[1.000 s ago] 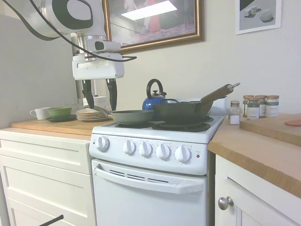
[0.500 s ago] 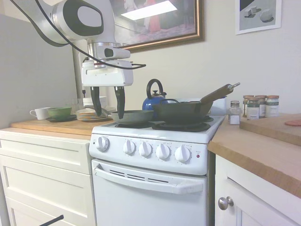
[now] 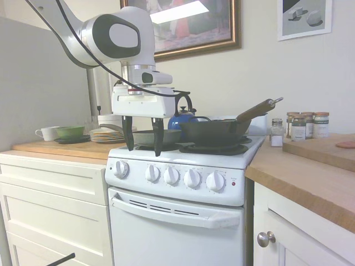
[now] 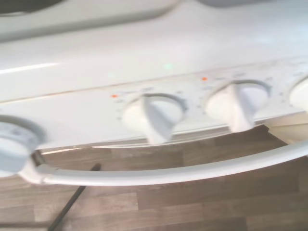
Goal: Turn on the stove on the top right
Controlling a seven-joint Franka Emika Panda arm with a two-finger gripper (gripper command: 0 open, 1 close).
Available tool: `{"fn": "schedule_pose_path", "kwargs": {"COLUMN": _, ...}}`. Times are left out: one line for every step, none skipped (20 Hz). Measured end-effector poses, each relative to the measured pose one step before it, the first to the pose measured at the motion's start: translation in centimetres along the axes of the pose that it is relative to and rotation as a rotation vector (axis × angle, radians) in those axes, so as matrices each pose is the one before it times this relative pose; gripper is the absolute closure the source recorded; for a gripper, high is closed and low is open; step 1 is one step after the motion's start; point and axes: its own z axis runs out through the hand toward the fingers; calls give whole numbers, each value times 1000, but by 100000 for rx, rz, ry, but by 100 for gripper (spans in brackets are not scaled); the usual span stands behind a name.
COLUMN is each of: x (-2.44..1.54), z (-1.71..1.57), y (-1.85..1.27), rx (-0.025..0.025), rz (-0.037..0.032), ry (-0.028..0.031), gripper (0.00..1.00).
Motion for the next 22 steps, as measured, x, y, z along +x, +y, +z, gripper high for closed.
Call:
{"fn": "schedule_pose_path", "kwargs": {"x": 351, "z": 151, "y": 224, "rx": -128, "rz": 229, "ry": -242, "gripper": 0}}
{"fn": "schedule_pose_path", "kwargs": {"x": 304, "z": 83, "y": 162, "rx": -42, "rz": 68, "ry": -175, "gripper": 100}}
{"fn": "schedule_pose_path", "kwargs": {"x": 250, "z": 36, "y": 105, "rx": 24, "rz": -277, "ry": -102, "gripper": 100}}
{"fn": "schedule_pose_path", "kwargs": {"x": 139, "z": 27, "y": 49, "rx": -7, "rz": -594, "ry": -60, "gripper": 100}}
{"fn": "schedule_pose_path", "kwargs": {"x": 66, "z": -8, "y": -46, "rx": 10, "rz": -395, "ry": 31, "gripper": 100}}
{"fn": "schedule_pose_path", "kwargs": {"x": 26, "z": 9, "y": -25, "rx": -20, "rz": -187, "ry": -3, "gripper": 100}}
{"fn": "schedule_pose_path", "kwargs": {"x": -2, "z": 34, "y": -7, "rx": -103, "rz": -133, "ry": -14, "gripper": 100}}
{"fn": "schedule_pose_path", "kwargs": {"x": 0, "z": 35, "y": -18, "rx": -190, "rz": -208, "ry": 52, "gripper": 100}}
{"fn": "schedule_pose_path", "kwargs": {"x": 22, "z": 17, "y": -30, "rx": -244, "rz": -335, "ry": 150, "gripper": 100}}
{"fn": "schedule_pose_path", "kwargs": {"x": 15, "z": 49, "y": -9, "rx": -334, "rz": -380, "ry": 122, "gripper": 100}}
{"fn": "schedule_pose_path", "kwargs": {"x": 0, "z": 91, "y": -16, "rx": -342, "rz": -325, "ry": 49, "gripper": 100}}
{"fn": "schedule_pose_path", "kwargs": {"x": -6, "z": 96, "y": -51, "rx": -253, "rz": -279, "ry": 10, "gripper": 100}}
{"fn": "schedule_pose_path", "kwargs": {"x": 6, "z": 88, "y": -37, "rx": -219, "rz": -216, "ry": 11, "gripper": 100}}
{"fn": "schedule_pose_path", "kwargs": {"x": 39, "z": 87, "y": -23, "rx": -207, "rz": -184, "ry": 79, "gripper": 100}}
{"fn": "schedule_pose_path", "kwargs": {"x": 56, "z": 77, "y": -36, "rx": -156, "rz": -245, "ry": 237, "gripper": 100}}
{"fn": "schedule_pose_path", "kwargs": {"x": 46, "z": 77, "y": -25, "rx": -162, "rz": -327, "ry": 361, "gripper": 100}}
{"fn": "schedule_pose_path", "kwargs": {"x": 45, "z": 78, "y": -27, "rx": -147, "rz": -324, "ry": 361, "gripper": 100}}
{"fn": "schedule_pose_path", "kwargs": {"x": 27, "z": 77, "y": -15, "rx": -161, "rz": -200, "ry": 138, "gripper": 100}}
{"fn": "schedule_pose_path", "kwargs": {"x": 18, "z": 65, "y": -5, "rx": -75, "rz": -53, "ry": 30, "gripper": 100}}
{"fn": "schedule_pose_path", "kwargs": {"x": 45, "z": 67, "y": -3, "rx": -128, "rz": -27, "ry": 126, "gripper": 100}}
{"fn": "schedule_pose_path", "kwargs": {"x": 82, "z": 36, "y": -21, "rx": -264, "rz": -41, "ry": 347, "gripper": 100}}
{"fn": "schedule_pose_path", "kwargs": {"x": 113, "z": 24, "y": -20, "rx": -219, "rz": 1, "ry": 569, "gripper": 100}}
